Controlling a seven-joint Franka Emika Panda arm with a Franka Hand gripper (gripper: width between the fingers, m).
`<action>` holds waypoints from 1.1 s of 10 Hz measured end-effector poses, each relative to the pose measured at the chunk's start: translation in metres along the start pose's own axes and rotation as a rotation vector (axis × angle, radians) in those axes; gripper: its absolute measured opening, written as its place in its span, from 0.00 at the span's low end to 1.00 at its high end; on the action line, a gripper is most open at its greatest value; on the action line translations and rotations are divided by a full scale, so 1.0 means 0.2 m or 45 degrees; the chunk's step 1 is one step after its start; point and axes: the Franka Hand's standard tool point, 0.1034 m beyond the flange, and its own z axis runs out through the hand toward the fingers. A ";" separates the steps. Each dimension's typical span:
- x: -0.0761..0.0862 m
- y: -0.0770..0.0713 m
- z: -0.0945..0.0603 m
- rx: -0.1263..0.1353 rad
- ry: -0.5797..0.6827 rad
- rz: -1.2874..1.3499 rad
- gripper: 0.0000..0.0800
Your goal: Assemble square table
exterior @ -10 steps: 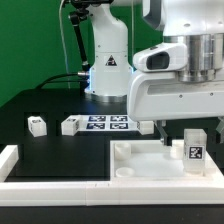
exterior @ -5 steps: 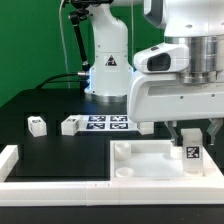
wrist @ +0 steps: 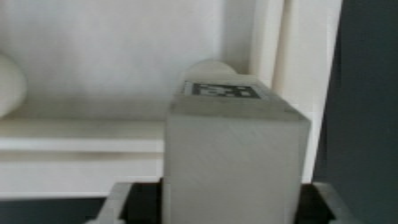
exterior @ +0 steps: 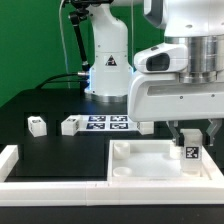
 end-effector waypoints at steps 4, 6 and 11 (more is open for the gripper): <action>0.01 0.03 0.01 0.029 -0.010 0.721 0.37; 0.01 0.05 0.01 0.026 0.008 0.908 0.37; -0.03 0.06 0.02 0.079 0.026 1.568 0.37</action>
Offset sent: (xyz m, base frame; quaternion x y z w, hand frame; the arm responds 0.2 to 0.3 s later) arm 0.0019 0.0261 -0.0060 0.0830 -0.0073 0.3841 0.9195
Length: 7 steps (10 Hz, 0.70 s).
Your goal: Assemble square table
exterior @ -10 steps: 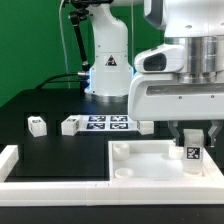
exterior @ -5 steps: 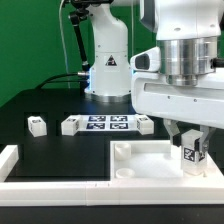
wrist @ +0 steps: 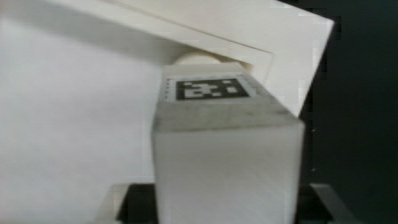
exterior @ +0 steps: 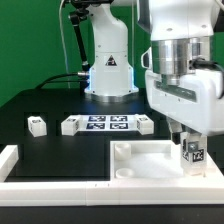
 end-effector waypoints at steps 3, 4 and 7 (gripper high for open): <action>-0.03 0.02 -0.01 0.033 -0.002 0.165 0.37; -0.04 0.02 0.00 0.020 0.003 0.095 0.37; -0.13 0.01 -0.02 -0.062 0.008 -0.487 0.77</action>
Offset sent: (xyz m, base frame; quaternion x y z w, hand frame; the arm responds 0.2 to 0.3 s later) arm 0.0000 0.0000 0.0000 0.0000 0.0000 0.0000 1.0000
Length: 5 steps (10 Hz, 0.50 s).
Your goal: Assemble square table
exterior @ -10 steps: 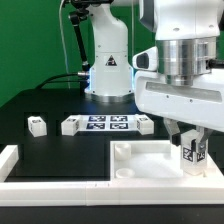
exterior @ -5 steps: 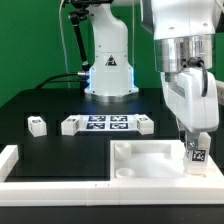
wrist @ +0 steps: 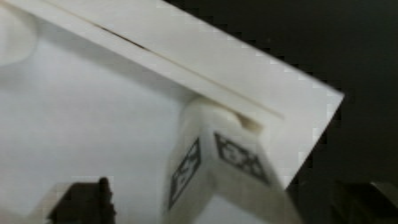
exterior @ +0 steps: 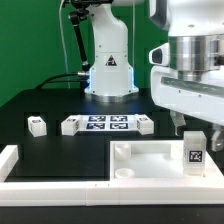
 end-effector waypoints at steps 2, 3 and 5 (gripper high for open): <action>0.01 0.01 0.00 -0.001 0.001 -0.168 0.81; 0.01 0.01 0.01 -0.003 0.001 -0.268 0.81; 0.02 0.00 0.01 -0.048 0.035 -0.650 0.81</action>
Offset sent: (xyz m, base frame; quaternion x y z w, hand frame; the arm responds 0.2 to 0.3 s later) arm -0.0002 0.0060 -0.0105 -0.0367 0.0146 -0.2859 0.9574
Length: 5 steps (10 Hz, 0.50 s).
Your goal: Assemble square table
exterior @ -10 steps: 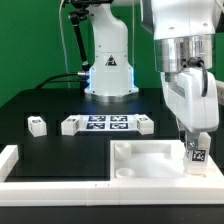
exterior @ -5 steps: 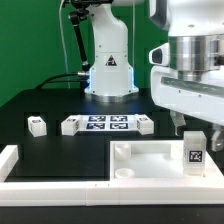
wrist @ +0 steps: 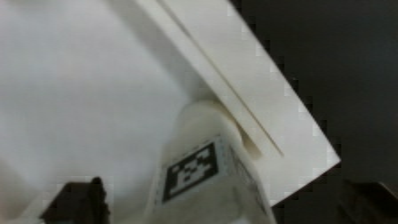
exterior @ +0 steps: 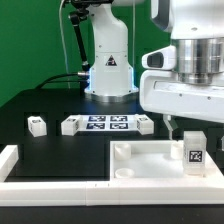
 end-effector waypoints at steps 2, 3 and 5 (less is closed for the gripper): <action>0.05 0.00 -0.03 0.009 0.018 -0.236 0.81; 0.04 0.00 -0.02 0.009 0.015 -0.232 0.81; 0.04 0.00 -0.02 0.012 0.013 -0.185 0.70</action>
Offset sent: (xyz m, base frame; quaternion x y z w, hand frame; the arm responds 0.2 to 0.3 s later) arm 0.0000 0.0000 0.0000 0.0000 0.0000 0.0650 0.9979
